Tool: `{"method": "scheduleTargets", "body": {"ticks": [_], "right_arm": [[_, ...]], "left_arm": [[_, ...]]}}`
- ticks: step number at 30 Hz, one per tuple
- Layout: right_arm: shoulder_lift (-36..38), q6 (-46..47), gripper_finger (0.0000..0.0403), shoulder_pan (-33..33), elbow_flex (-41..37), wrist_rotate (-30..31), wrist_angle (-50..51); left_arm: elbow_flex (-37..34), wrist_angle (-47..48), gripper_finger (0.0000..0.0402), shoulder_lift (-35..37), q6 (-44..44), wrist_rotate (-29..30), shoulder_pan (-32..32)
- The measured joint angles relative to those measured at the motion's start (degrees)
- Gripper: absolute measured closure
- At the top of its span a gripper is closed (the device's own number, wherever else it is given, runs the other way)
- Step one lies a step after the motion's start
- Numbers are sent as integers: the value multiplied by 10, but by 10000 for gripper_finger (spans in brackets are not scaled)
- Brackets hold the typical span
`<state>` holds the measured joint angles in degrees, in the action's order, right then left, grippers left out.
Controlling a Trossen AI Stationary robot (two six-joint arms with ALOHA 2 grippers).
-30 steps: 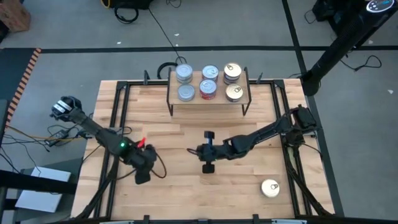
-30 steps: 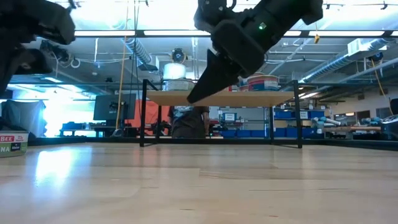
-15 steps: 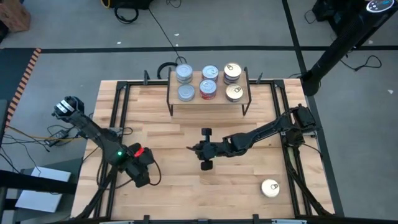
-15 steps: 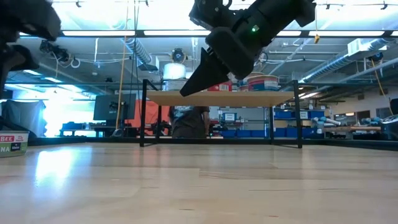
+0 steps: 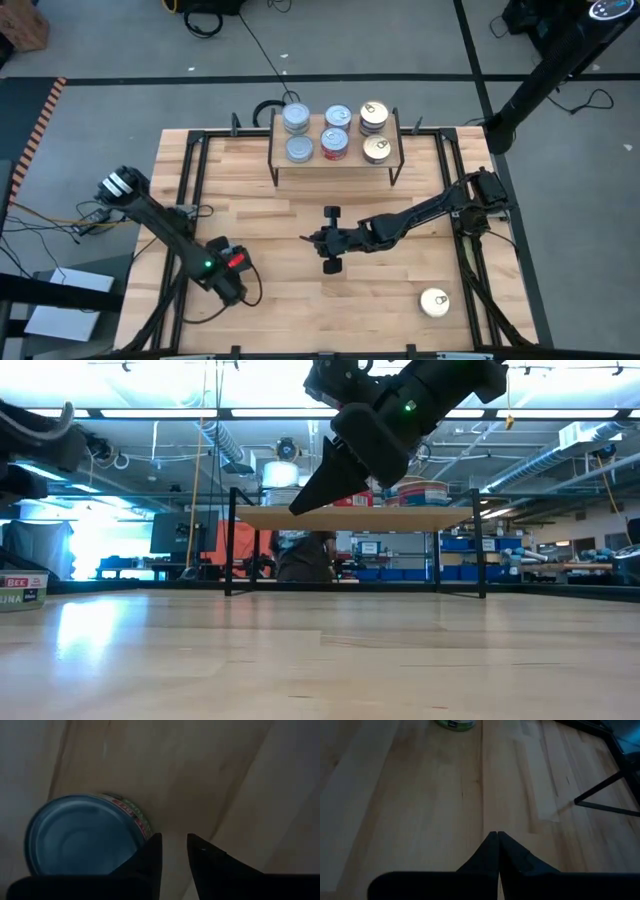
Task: Stack canned seafood by type on shelf
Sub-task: Stack the green and white tuna can on top of the green and white tuna can on the shelf
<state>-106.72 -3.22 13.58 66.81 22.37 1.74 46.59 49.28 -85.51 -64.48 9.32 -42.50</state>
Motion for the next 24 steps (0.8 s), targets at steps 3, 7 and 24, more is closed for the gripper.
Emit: {"method": "scheduleTargets", "body": {"ticks": [3, 7, 24], "right_arm": [[0, 0, 393, 0, 0, 0, 0], [0, 0, 393, 0, 0, 0, -1], [0, 0, 393, 1, 0, 0, -2]], "left_arm": [[0, 0, 309, -15, -3, -1, 0], [0, 0, 331, -30, -3, -2, 0], [74, 129, 384, -29, -3, 32, 0]]}}
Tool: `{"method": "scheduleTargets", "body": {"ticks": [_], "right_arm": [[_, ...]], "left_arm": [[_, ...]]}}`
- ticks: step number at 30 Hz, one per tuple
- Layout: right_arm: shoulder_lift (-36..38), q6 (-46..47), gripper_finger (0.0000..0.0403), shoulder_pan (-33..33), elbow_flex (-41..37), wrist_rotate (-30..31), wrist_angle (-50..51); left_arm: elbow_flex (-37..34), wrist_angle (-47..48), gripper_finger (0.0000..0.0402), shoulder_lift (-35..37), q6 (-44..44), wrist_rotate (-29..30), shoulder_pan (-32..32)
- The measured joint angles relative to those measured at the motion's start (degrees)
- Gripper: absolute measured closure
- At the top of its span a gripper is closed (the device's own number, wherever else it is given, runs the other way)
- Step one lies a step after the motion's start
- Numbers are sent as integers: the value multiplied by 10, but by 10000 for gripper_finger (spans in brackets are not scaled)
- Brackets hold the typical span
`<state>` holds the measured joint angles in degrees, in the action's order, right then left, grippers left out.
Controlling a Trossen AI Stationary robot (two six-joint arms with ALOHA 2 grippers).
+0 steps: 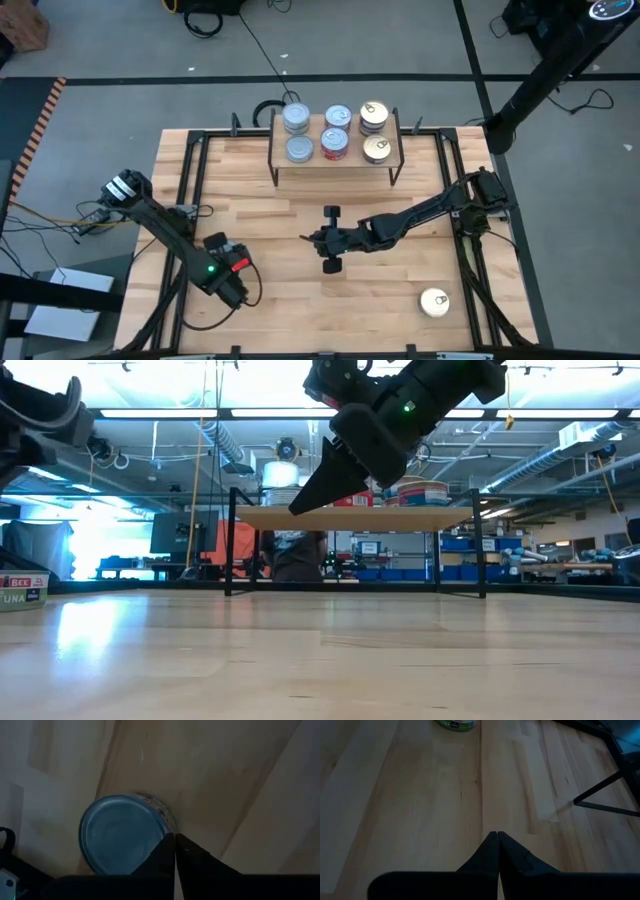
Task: Stack canned seafood by type on shelf
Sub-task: Stack the green and white tuna can on top of the green and white tuna can on the shelf
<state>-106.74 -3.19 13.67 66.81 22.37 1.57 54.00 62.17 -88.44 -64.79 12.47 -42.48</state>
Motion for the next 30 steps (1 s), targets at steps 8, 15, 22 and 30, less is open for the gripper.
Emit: {"method": "scheduleTargets", "body": {"ticks": [8, 15, 22, 30], "right_arm": [[0, 0, 393, 0, 0, 0, 2], [0, 0, 394, 0, 0, 0, 2], [0, 0, 394, 0, 0, 0, 2], [0, 0, 393, 0, 0, 0, 2]], "left_arm": [[-41, -25, 344, 2, -14, -2, 0], [-61, -58, 301, 0, -16, -12, 0], [-37, -17, 294, 0, -17, -11, 0], [-19, 47, 294, 0, -44, -3, 0]]}}
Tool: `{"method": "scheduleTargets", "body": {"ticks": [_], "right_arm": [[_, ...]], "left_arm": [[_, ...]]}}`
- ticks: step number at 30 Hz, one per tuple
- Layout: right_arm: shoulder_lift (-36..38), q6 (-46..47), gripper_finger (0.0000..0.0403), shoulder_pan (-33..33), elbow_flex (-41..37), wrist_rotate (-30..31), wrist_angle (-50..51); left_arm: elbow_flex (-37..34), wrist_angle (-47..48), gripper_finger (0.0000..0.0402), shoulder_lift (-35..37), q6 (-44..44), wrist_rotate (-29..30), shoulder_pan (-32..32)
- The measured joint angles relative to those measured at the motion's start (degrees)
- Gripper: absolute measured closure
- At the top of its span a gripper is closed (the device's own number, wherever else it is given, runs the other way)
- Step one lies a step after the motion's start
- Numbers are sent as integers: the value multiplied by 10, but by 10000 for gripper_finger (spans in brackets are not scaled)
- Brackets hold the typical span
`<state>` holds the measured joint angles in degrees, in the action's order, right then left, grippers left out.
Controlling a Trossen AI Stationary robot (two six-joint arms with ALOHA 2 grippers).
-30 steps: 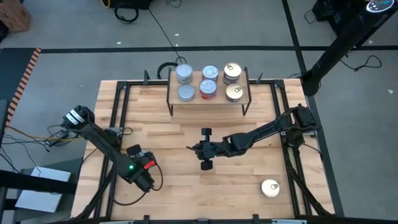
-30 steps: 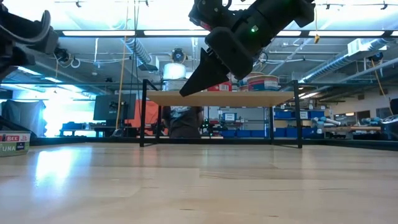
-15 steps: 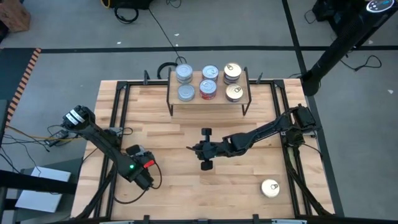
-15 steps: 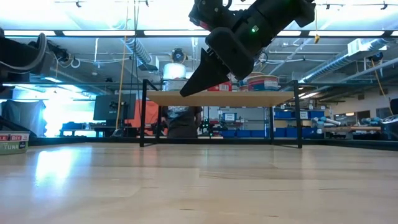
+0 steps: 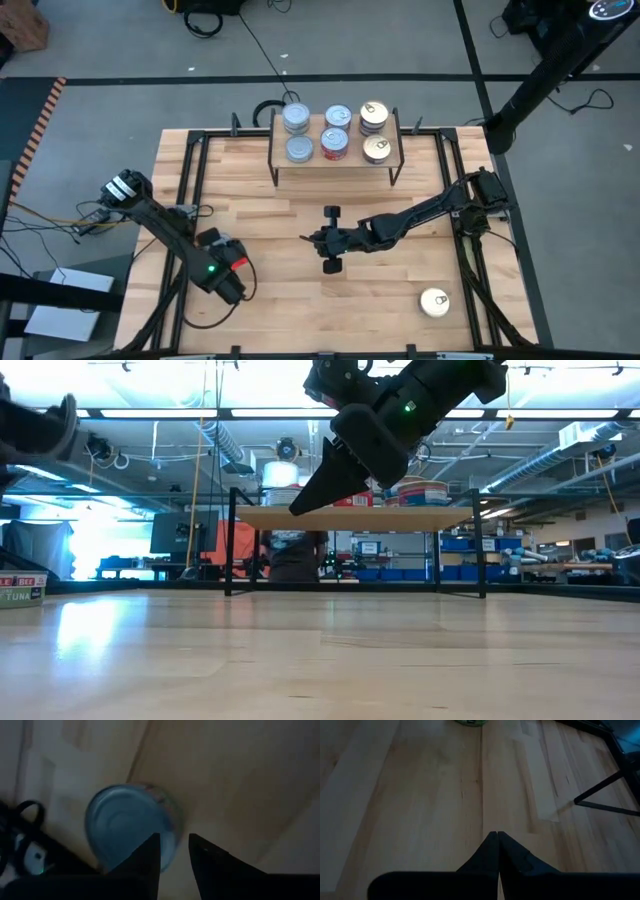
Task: Stack canned seafood by type on shelf
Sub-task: Stack the green and white tuna can on top of the green and white tuna can on the shelf
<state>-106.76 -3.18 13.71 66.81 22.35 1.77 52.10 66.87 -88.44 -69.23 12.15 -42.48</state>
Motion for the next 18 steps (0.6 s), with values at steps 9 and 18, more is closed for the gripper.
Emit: {"method": "scheduleTargets", "body": {"ticks": [9, 18], "right_arm": [[0, 0, 394, 0, 0, 0, 0], [0, 0, 394, 0, 0, 0, 0]], "left_arm": [[-51, -67, 294, 2, 20, -26, 1], [-52, -65, 331, 1, 39, 0, 1]]}}
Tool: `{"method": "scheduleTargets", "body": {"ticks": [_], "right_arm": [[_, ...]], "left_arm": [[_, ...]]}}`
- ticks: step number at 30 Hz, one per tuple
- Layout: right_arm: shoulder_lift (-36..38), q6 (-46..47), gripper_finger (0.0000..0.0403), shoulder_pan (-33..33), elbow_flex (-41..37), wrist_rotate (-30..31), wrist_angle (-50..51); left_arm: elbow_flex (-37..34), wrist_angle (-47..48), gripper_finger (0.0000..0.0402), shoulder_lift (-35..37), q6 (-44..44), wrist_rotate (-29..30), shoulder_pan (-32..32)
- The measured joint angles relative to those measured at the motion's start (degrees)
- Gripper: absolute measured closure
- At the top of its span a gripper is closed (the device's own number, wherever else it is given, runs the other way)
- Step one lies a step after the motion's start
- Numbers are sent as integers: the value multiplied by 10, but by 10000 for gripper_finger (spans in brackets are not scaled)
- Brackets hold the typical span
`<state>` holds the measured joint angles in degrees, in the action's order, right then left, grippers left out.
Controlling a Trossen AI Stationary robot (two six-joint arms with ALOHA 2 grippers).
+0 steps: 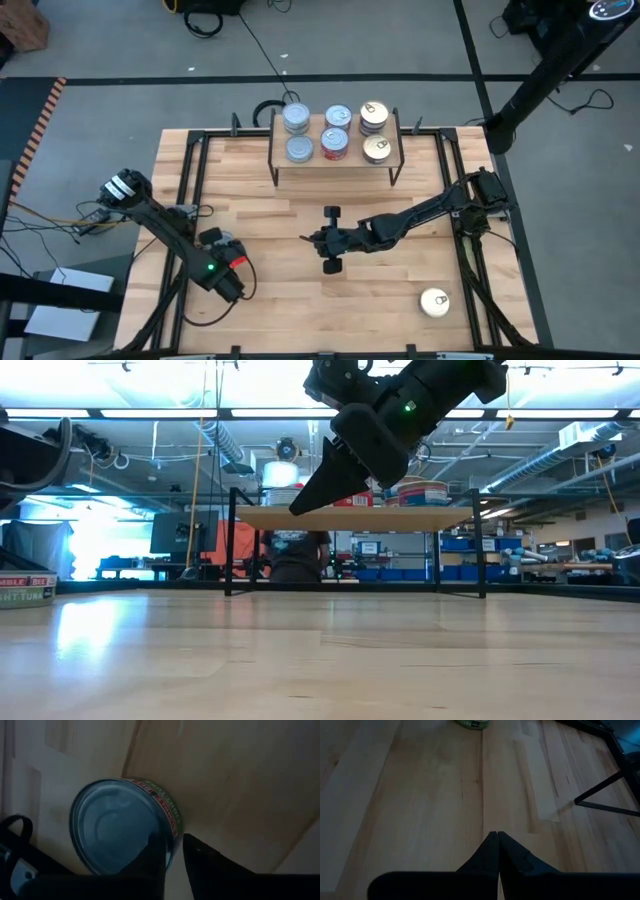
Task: Stack canned seafood by type on shelf
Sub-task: Stack the green and white tuna can on top of the green and white tuna can on the shelf
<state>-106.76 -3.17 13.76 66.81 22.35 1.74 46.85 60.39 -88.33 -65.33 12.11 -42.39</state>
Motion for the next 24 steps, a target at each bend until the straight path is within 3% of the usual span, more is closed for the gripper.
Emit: {"method": "scheduleTargets", "body": {"ticks": [5, 12, 16, 24], "right_arm": [[0, 0, 393, 0, 0, 0, 0], [0, 0, 393, 0, 0, 0, 0], [0, 0, 393, 0, 0, 0, 9], [0, 2, 394, 2, 0, 0, 36]], "left_arm": [[1, -10, 392, 1, 11, 9, 0], [30, -87, 399, -2, 86, 38, 0], [35, -183, 400, -2, 138, 42, 5], [35, -302, 400, -2, 262, 54, 46]]}}
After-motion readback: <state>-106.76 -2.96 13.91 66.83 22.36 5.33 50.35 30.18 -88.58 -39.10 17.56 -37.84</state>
